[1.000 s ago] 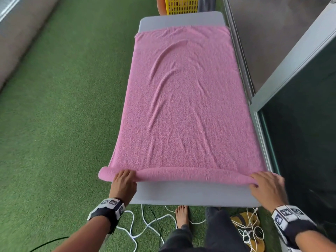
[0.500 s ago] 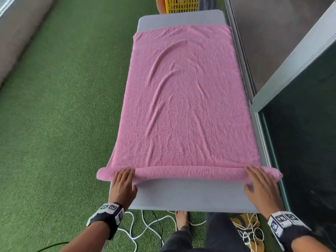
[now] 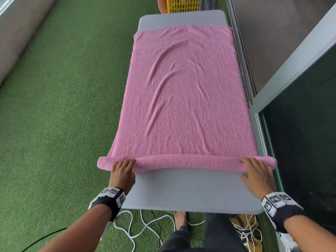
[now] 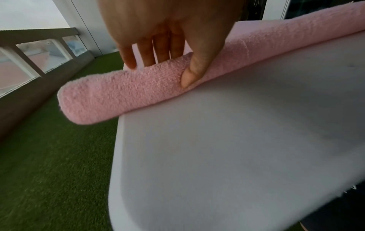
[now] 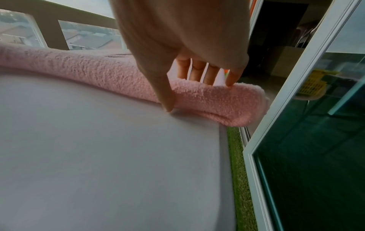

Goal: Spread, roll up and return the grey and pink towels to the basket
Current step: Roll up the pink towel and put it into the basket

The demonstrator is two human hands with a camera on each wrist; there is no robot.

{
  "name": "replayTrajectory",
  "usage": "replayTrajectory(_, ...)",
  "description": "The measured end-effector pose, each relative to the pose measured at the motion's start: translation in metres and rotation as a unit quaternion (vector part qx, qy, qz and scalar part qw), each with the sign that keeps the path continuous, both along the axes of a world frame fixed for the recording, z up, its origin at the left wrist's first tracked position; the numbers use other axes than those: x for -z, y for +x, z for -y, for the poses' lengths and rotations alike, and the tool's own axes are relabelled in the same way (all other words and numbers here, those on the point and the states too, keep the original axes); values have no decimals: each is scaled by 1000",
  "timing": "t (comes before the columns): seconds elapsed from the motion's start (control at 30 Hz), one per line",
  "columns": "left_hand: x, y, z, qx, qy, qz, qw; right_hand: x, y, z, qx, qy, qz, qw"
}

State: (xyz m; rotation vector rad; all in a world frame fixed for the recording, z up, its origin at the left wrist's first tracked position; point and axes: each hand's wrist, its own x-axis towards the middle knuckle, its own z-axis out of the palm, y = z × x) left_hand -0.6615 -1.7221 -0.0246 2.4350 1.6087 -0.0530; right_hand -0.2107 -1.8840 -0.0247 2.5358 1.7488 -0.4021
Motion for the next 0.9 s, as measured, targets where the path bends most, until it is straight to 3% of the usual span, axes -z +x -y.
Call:
replayTrajectory(0.2, -9, 6, -13, -26, -54, -5, 998, -12, -10, -13, 2, 1, 25, 1000)
replayTrajectory(0.5, -9, -25, 59, 6, -64, 20, 998, -6, -39, 59, 81, -16, -28, 996)
replayTrajectory(0.73, -5, -53, 109, 17, -96, 40, 994, -14, -47, 105, 54, -67, -13, 996)
replayTrajectory(0.83, -5, -55, 99, 33, -85, 16, 996, -18, -42, 95, 27, -71, -7, 997)
replayTrajectory(0.9, -10, -49, 82, 28, -61, 10, 998, -17, -36, 85, 49, -22, -34, 998)
